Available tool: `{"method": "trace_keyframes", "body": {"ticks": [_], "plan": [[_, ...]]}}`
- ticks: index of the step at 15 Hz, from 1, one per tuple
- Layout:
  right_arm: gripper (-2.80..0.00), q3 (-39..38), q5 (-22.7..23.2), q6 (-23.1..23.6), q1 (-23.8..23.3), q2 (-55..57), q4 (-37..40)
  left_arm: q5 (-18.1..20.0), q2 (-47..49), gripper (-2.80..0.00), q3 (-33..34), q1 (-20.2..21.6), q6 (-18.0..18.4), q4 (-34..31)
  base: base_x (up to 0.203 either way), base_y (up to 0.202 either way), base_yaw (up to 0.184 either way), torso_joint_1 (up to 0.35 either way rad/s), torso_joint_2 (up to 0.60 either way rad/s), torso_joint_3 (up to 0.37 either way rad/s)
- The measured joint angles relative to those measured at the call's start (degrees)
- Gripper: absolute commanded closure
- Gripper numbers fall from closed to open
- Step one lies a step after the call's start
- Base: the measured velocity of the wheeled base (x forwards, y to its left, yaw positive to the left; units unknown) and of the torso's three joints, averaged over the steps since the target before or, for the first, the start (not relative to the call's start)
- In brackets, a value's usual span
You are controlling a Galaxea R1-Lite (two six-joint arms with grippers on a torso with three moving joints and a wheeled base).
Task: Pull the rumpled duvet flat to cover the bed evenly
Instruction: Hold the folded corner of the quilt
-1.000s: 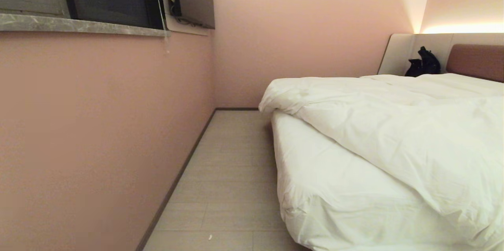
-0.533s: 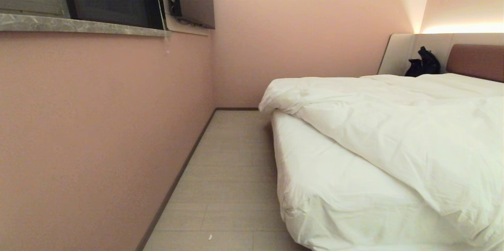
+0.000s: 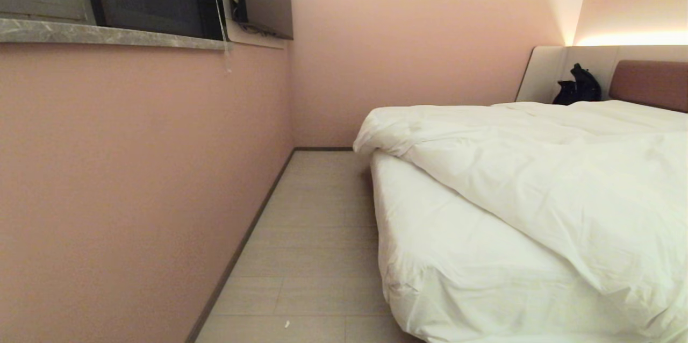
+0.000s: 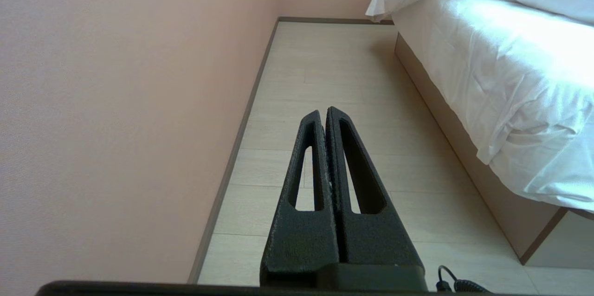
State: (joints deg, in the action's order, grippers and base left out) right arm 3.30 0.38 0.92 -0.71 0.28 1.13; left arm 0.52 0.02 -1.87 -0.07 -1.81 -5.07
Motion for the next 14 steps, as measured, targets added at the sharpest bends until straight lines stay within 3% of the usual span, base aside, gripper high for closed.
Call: {"method": "trace_keyframes", "body": {"ticks": [6,11,14], "plan": [[0.00,20.47,1.49,-5.84,0.35,12.52,5.65,-0.01,0.00,0.00,0.01,-0.02,0.02,0.00,0.000,0.000,0.000,0.000,0.00,0.000],[0.00,30.27,1.24,-11.28,0.07,33.36,5.68,0.02,0.00,0.00,0.02,-0.02,-0.01,0.00,0.000,0.000,0.000,0.000,0.00,0.000],[0.00,37.96,0.67,-14.73,-3.91,50.85,2.47,0.02,0.00,0.00,0.02,-0.04,0.02,0.00,0.000,0.000,0.000,0.000,0.00,0.000]]}}
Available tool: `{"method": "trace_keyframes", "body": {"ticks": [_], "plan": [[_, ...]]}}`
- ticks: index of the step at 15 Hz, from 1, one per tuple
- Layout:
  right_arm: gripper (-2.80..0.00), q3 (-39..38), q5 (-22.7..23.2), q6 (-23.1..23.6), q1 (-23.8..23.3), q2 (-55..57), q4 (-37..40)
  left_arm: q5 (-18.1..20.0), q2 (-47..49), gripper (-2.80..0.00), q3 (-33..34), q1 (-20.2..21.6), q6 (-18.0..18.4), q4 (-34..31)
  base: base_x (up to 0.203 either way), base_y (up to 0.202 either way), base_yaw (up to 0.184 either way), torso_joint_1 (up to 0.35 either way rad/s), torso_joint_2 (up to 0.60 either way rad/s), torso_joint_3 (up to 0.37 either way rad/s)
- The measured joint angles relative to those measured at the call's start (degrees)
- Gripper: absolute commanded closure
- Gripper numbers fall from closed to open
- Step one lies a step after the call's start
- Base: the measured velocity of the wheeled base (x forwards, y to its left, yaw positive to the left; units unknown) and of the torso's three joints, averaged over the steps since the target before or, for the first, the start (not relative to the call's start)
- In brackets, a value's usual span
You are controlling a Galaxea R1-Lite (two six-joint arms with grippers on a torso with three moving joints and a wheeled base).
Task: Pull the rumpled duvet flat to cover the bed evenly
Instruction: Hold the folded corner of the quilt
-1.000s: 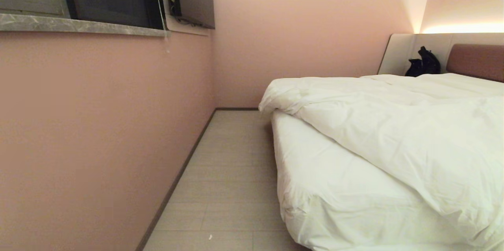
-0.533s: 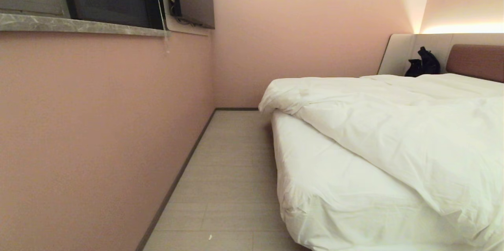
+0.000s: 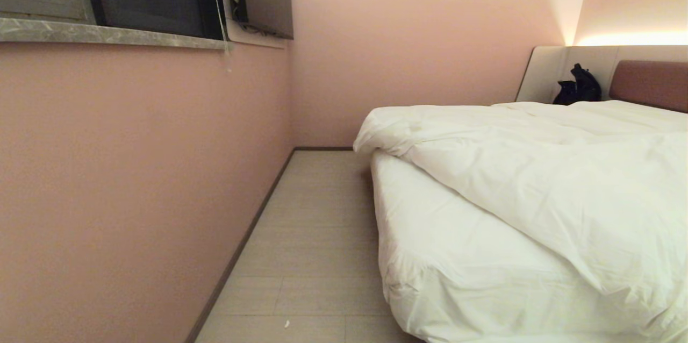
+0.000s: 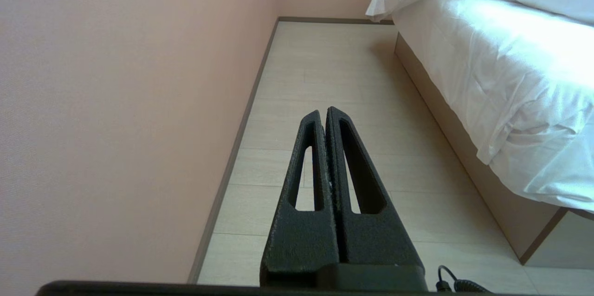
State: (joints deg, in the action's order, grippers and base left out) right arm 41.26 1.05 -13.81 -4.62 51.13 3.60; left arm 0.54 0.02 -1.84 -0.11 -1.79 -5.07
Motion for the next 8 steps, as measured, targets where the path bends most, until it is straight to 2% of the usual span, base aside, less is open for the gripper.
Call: {"method": "trace_keyframes", "body": {"ticks": [4,8], "plan": [[0.00,12.39,1.87,-4.94,-8.13,25.47,-3.93,0.01,0.00,0.00,0.00,0.01,-0.01,0.00,0.000,0.000,0.000,0.000,0.00,0.000],[0.00,28.47,4.80,-9.87,-17.02,48.11,-3.90,-0.02,0.00,0.00,0.00,0.01,-0.01,0.00,0.000,0.000,0.000,0.000,0.00,0.000]]}}
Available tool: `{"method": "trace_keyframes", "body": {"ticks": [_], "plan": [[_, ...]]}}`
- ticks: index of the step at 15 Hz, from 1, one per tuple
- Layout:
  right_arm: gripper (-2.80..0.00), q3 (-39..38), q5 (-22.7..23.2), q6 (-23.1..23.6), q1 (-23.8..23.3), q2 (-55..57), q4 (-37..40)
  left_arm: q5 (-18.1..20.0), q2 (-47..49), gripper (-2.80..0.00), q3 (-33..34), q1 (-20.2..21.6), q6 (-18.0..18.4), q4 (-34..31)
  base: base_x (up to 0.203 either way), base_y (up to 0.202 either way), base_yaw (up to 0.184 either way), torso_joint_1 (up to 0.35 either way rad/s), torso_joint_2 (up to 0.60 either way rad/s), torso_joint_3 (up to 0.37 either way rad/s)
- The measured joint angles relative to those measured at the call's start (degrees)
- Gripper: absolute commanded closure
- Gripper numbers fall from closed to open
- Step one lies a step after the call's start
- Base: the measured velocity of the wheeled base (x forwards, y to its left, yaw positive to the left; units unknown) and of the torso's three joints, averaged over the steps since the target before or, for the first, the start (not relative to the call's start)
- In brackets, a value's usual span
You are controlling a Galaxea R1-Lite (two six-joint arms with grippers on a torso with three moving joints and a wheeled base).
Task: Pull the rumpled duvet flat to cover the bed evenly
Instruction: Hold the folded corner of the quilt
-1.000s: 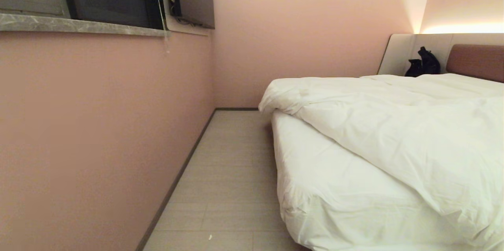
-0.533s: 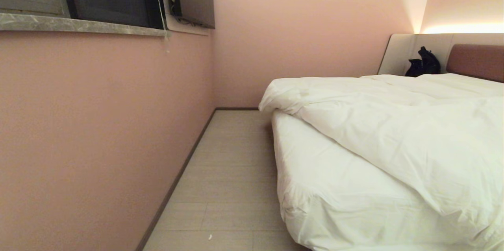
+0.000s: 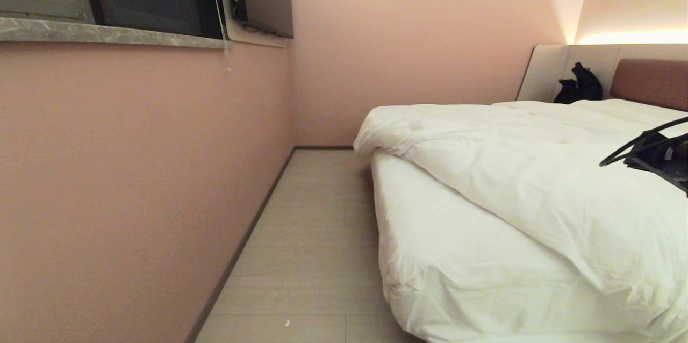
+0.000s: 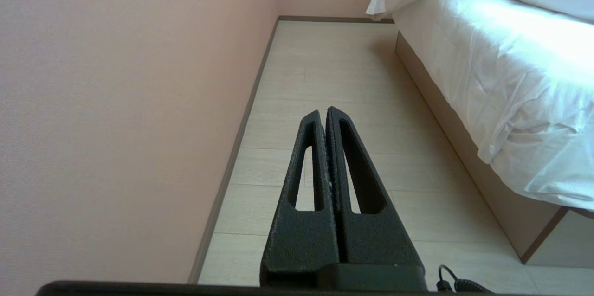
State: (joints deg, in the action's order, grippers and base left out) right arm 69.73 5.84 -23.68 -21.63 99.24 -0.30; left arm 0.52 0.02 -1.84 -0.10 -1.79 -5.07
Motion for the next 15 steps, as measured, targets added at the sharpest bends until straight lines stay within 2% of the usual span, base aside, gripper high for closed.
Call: {"method": "trace_keyframes", "body": {"ticks": [2,5,8,12,13,15], "plan": [[0.00,8.91,1.18,-2.20,-3.50,8.63,1.51,0.03,0.00,0.00,0.00,0.00,-0.02,0.00,0.000,0.000,0.000,0.000,0.00,0.000],[0.00,18.10,1.98,-4.72,-7.04,17.32,5.54,0.02,0.00,0.00,0.00,0.02,-0.02,0.01,0.000,0.000,0.000,0.000,0.00,0.000],[0.00,27.89,2.18,-6.55,-8.66,24.92,10.40,0.00,0.00,0.00,0.00,0.02,0.00,0.00,0.000,0.000,0.000,0.000,0.00,0.000],[0.00,36.96,3.80,-9.93,-9.29,32.00,16.87,0.01,0.00,0.00,0.00,0.00,-0.02,0.00,0.000,0.000,0.000,0.000,0.00,0.000],[-2.80,39.08,4.82,-11.05,-9.40,33.85,18.69,0.00,0.00,0.00,0.00,0.00,-0.05,0.00,0.000,0.000,0.000,0.000,0.00,0.000],[-2.80,40.77,6.47,-12.95,-9.50,36.44,22.19,0.02,0.00,0.00,0.00,0.00,-0.01,0.01,0.000,0.000,0.000,0.000,0.00,0.000]]}}
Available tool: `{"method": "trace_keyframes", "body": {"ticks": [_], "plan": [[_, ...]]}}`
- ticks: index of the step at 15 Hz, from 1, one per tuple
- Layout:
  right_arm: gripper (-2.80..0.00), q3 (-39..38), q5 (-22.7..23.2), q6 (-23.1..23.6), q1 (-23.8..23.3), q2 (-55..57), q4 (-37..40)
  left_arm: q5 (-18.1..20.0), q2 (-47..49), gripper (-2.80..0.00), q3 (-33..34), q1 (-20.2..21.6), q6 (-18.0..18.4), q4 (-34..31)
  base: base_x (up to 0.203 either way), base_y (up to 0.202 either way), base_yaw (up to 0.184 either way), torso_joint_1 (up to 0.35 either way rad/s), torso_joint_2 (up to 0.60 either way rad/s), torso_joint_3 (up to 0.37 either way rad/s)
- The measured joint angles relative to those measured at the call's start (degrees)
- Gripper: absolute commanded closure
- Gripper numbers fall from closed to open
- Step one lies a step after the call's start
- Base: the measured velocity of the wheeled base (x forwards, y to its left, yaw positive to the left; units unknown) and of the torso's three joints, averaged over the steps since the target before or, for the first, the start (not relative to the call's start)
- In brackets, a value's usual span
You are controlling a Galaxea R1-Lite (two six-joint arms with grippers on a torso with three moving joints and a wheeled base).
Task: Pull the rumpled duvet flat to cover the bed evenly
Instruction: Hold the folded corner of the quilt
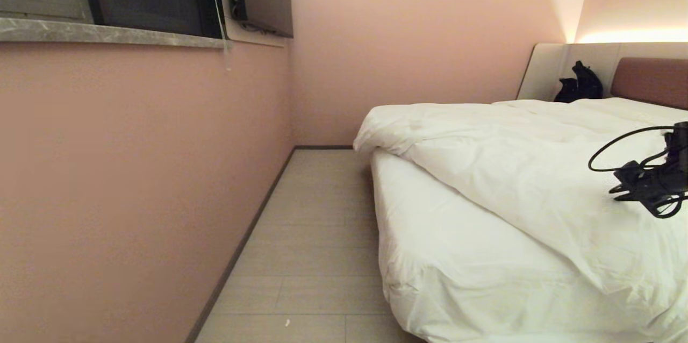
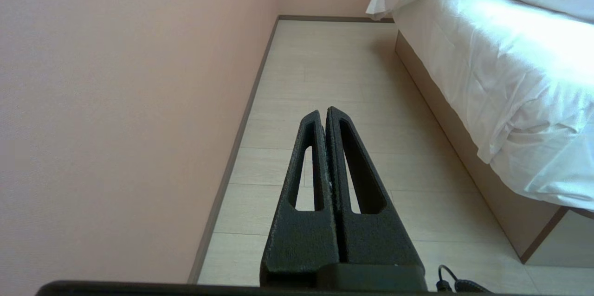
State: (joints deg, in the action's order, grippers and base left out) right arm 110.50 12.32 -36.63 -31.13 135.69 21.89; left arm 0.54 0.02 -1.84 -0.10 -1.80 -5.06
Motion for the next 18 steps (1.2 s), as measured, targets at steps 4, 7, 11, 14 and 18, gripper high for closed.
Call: {"method": "trace_keyframes", "body": {"ticks": [4,7,11,14,18], "plan": [[-2.80,0.55,0.87,-1.27,-0.06,2.34,4.58,-0.02,0.00,0.00,0.00,0.00,-0.04,-0.01,0.000,0.000,0.000,0.000,0.00,0.000],[-2.80,0.63,0.96,-1.83,-1.03,2.45,7.91,-0.02,0.00,0.00,0.00,0.00,-0.01,-0.01,0.000,0.000,0.000,0.000,0.00,0.000],[-2.80,0.63,0.32,-1.51,-2.10,3.70,9.39,-0.03,0.00,0.00,0.00,0.00,0.01,0.00,0.000,0.000,0.000,0.000,0.00,0.000],[-2.80,0.60,-0.50,-1.40,-2.74,5.30,8.49,-0.02,0.00,0.00,0.00,0.00,-0.04,-0.01,0.000,0.000,0.000,0.000,0.00,0.000],[-2.80,0.60,-4.85,0.20,-2.62,7.79,4.97,0.01,0.00,0.00,0.00,0.00,-0.01,-0.01,0.000,0.000,0.000,0.000,0.00,0.000]]}}
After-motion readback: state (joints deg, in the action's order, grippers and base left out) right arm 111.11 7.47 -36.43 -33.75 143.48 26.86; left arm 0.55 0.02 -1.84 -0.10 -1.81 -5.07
